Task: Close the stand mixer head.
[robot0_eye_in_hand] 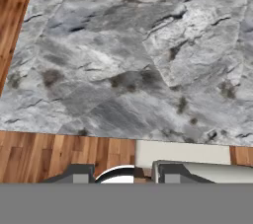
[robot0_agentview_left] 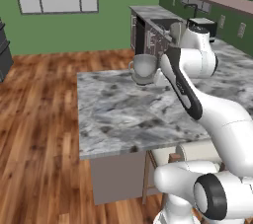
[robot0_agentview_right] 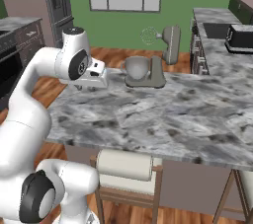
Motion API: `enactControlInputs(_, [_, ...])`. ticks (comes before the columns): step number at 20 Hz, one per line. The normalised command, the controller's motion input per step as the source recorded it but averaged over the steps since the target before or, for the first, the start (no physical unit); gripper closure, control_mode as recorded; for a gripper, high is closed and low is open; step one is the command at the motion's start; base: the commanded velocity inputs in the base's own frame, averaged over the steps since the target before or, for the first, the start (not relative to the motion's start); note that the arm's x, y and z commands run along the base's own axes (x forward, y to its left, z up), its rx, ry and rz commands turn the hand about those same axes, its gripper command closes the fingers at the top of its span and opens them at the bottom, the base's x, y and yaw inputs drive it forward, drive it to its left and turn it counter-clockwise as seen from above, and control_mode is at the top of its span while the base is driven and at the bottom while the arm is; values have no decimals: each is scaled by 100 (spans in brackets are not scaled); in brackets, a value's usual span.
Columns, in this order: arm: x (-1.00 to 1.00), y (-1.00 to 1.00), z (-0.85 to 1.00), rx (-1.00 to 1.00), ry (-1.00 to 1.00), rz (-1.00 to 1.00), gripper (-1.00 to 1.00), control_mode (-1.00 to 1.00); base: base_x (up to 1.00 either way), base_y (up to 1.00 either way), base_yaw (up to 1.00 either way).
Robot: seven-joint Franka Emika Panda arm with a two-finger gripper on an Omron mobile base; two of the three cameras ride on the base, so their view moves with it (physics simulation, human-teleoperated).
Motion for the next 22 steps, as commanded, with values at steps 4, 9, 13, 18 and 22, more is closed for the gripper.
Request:
enactControlInputs(4, [-46,2,0,0,-3,0,-100,-100,0,0,0])
enactControlInputs(9, [-100,-9,0,10,0,0,-100,-100,0,0,0])
enactControlInputs(13, [-87,0,0,1,0,0,-100,-100,0,0,0])
enactControlInputs(18, [0,0,0,1,0,0,-100,100,-3,26,0])
enactControlInputs(22, [0,0,0,0,0,0,-100,100,-11,98,0])
